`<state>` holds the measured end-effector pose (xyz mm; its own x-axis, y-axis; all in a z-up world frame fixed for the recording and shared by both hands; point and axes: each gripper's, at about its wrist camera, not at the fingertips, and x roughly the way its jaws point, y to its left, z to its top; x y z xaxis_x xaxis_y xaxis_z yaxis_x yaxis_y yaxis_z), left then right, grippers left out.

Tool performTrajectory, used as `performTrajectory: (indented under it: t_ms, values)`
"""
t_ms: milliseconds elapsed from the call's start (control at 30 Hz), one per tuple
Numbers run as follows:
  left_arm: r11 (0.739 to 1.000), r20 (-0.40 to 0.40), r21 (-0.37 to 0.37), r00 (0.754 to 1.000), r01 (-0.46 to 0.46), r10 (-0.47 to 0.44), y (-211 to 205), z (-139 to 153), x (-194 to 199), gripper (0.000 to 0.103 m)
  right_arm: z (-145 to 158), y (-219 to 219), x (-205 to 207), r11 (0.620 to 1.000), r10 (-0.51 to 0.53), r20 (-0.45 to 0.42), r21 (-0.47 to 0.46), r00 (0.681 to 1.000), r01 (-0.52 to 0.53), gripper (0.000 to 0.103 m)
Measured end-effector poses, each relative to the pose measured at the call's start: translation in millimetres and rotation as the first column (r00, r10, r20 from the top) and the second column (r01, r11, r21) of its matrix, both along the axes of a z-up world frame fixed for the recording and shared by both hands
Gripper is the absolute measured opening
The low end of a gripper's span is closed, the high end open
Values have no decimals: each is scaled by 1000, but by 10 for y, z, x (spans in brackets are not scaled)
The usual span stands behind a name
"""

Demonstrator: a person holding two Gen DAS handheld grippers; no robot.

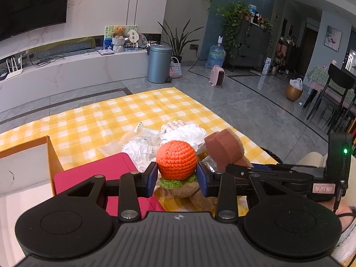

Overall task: Organize soft objects
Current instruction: 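Carry the ball and sponge over the white box and lower them in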

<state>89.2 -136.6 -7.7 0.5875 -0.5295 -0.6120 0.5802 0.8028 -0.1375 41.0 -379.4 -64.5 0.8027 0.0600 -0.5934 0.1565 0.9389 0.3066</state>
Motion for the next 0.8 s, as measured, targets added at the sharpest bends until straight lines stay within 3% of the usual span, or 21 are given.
performTrajectory:
  t_ms: [167,367,467,567,667,800]
  values:
    - [999,6,2,999,-39,39,79,153,-99,43,81,-16,-112,999,26,69,32,997,-28,45]
    - [992,13,21,993,-121,121,394,326,-250,43,339,219,-289,995,78,178,-80,981,-64,45]
    - [983,16,-6,983,-185,185,672,384,-330,43,468,353,-340,993,113,200,-61,973,-103,45]
    - [966,21,-40,966,-256,257,985,449,-440,43,612,533,-365,985,171,223,-28,960,-169,45]
    - [935,11,-56,936,-350,351,1303,465,-530,43,779,820,-386,971,239,233,-58,943,-232,45]
    - [897,-32,-63,899,-437,436,1685,268,-590,43,953,1281,-407,930,367,241,-59,898,-364,45]
